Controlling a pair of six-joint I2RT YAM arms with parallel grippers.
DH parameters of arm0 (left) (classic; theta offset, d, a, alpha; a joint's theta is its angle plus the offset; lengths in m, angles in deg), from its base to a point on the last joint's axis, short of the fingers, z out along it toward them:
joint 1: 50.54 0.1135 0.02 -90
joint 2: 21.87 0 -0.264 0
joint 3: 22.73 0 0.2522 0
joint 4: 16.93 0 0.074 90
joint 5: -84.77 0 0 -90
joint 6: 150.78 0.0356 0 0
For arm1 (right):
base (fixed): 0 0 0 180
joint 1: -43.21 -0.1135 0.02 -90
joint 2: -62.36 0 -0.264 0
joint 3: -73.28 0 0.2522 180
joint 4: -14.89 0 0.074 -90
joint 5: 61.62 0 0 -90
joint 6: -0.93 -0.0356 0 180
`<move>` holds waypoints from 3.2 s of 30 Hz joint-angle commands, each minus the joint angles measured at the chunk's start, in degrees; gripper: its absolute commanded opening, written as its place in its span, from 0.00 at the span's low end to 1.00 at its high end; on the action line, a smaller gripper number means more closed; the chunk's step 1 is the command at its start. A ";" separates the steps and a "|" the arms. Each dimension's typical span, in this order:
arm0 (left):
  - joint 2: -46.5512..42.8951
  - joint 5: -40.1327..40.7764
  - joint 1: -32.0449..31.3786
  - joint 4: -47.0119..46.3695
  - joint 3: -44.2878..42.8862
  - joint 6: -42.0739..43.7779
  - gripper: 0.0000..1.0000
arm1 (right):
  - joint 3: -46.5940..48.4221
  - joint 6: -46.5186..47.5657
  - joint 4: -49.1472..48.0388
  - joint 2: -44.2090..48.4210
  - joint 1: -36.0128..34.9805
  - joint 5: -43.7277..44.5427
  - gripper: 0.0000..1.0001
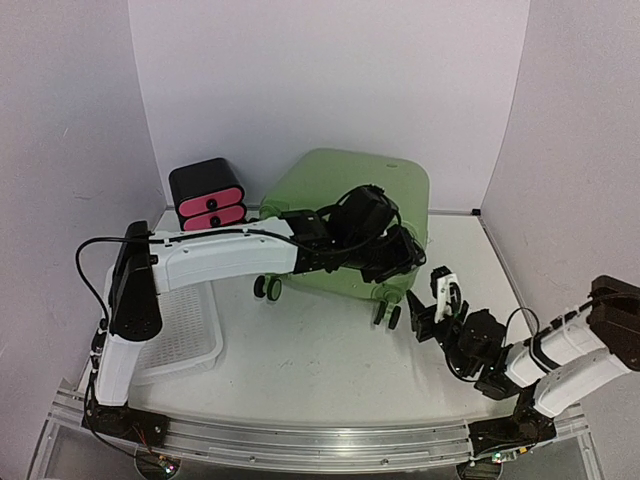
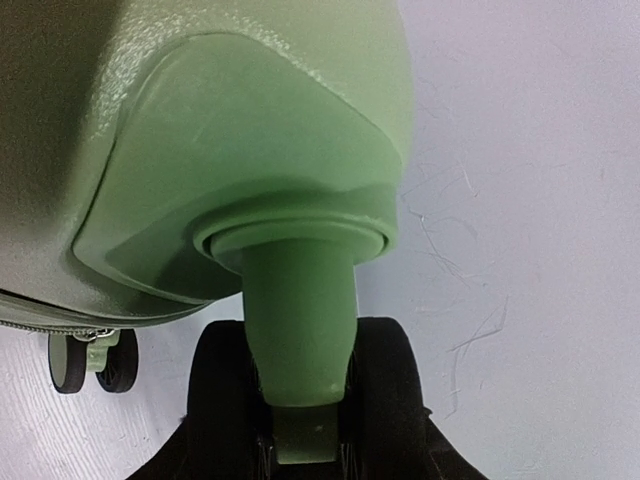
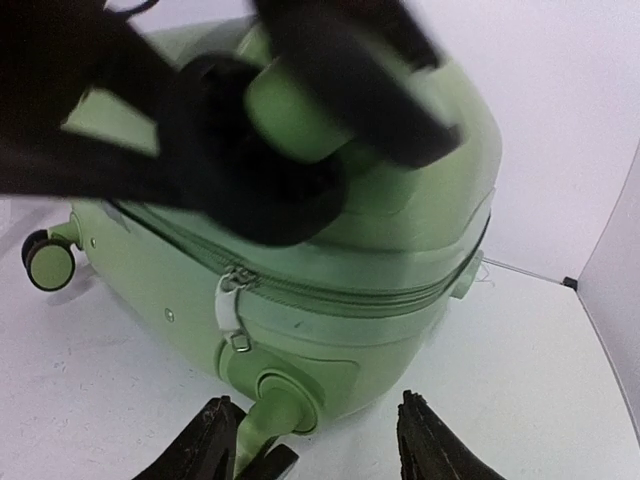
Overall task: Open, take out, and arrange the luggage
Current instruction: Place the wheels of luggage in the luggage, then pick up the wheels of luggage from the luggage.
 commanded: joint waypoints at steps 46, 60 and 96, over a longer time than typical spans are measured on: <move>-53.96 7.10 6.44 17.63 38.87 36.14 0.96 | 27.49 -32.56 71.78 34.98 0.38 -6.66 0.94; -58.37 7.46 18.28 28.66 41.20 39.41 0.98 | 46.37 -42.74 83.48 16.94 0.35 -15.26 0.98; -55.77 6.04 24.32 28.78 47.23 42.79 0.98 | 57.67 -40.04 87.06 8.63 0.34 -18.00 0.98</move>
